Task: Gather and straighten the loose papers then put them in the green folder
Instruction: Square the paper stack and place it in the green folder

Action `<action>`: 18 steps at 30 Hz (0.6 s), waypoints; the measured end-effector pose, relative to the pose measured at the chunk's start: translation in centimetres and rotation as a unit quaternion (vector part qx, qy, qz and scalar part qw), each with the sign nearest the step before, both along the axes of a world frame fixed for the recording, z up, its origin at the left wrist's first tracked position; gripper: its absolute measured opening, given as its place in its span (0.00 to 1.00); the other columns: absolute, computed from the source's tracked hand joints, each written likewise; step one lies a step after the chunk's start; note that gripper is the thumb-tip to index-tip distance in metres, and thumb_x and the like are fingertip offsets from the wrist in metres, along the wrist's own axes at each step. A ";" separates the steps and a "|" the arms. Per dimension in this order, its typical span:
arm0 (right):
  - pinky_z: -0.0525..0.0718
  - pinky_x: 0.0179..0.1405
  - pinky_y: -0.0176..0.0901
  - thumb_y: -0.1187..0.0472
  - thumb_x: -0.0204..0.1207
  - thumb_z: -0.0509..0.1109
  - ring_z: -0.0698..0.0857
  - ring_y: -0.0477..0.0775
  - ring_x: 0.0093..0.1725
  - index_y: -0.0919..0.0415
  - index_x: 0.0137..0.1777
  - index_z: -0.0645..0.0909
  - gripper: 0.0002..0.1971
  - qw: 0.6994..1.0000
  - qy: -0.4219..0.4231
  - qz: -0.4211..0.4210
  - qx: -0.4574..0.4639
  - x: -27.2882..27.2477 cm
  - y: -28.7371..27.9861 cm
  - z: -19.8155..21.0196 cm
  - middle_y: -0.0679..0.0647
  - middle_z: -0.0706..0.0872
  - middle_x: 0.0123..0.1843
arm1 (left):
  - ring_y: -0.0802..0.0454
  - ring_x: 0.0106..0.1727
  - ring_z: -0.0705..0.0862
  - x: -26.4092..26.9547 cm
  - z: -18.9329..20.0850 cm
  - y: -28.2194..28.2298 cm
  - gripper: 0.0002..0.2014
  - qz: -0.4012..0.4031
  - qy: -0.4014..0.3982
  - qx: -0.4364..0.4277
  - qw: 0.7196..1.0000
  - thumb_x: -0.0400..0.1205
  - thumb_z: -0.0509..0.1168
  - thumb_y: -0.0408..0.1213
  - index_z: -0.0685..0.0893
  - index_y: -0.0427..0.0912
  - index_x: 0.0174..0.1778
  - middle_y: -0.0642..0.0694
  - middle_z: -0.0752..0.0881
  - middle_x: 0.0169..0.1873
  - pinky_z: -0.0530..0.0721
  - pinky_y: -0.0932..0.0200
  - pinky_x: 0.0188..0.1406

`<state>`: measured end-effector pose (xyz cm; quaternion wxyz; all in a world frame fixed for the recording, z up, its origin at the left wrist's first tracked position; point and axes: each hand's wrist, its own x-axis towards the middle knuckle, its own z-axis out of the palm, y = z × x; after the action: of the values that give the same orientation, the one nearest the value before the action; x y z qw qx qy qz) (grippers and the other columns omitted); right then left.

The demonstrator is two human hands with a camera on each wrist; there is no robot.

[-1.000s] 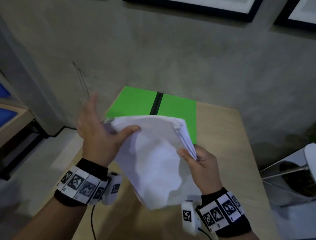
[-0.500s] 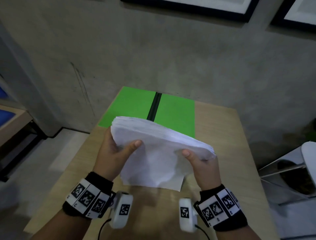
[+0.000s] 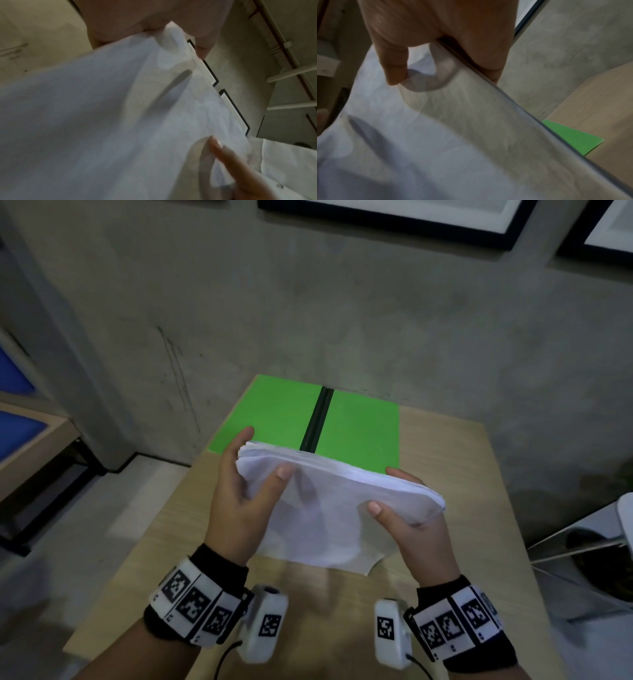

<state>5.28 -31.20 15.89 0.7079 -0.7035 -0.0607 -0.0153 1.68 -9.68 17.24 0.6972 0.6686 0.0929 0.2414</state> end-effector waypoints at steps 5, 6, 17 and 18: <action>0.84 0.36 0.27 0.59 0.57 0.81 0.90 0.38 0.42 0.57 0.53 0.84 0.22 1.000 0.002 0.013 0.011 -0.2 0.0 0.5 0.42 0.93 0.41 | 0.65 0.56 0.82 1.4 2.2 -0.2 0.30 0.056 0.030 -0.023 0.998 0.69 0.67 0.62 0.80 0.53 0.65 0.51 0.86 0.57 0.78 0.73 0.56; 0.84 0.36 0.27 0.61 0.58 0.80 0.90 0.38 0.41 0.57 0.51 0.85 0.20 1.000 0.001 0.016 0.010 -0.3 0.0 0.5 0.39 0.93 0.40 | 0.73 0.44 0.81 1.8 2.1 -0.2 0.24 0.061 0.038 -0.030 0.997 0.73 0.68 0.57 0.81 0.52 0.64 0.56 0.87 0.47 0.76 0.81 0.42; 0.85 0.33 0.31 0.74 0.67 0.76 0.91 0.41 0.36 0.56 0.41 0.87 0.11 1.000 -0.015 0.018 0.005 -0.4 0.0 0.3 0.43 0.93 0.36 | 0.82 0.34 0.78 2.4 1.4 0.7 0.14 0.027 0.043 -0.015 0.999 0.87 0.53 0.48 0.80 0.45 0.58 0.60 0.80 0.41 0.73 0.85 0.32; 0.85 0.33 0.32 0.74 0.67 0.76 0.91 0.41 0.37 0.57 0.42 0.87 0.11 1.000 -0.013 0.013 0.010 -0.4 0.0 0.2 0.44 0.93 0.36 | 0.79 0.31 0.78 2.3 1.4 0.6 0.11 0.011 0.046 -0.020 0.999 0.86 0.57 0.47 0.79 0.46 0.55 0.58 0.79 0.39 0.73 0.83 0.30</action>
<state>4.90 -31.16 16.09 0.7144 -0.6951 -0.0787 -0.0153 3.99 -9.07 18.68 0.7027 0.6639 0.1365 0.2163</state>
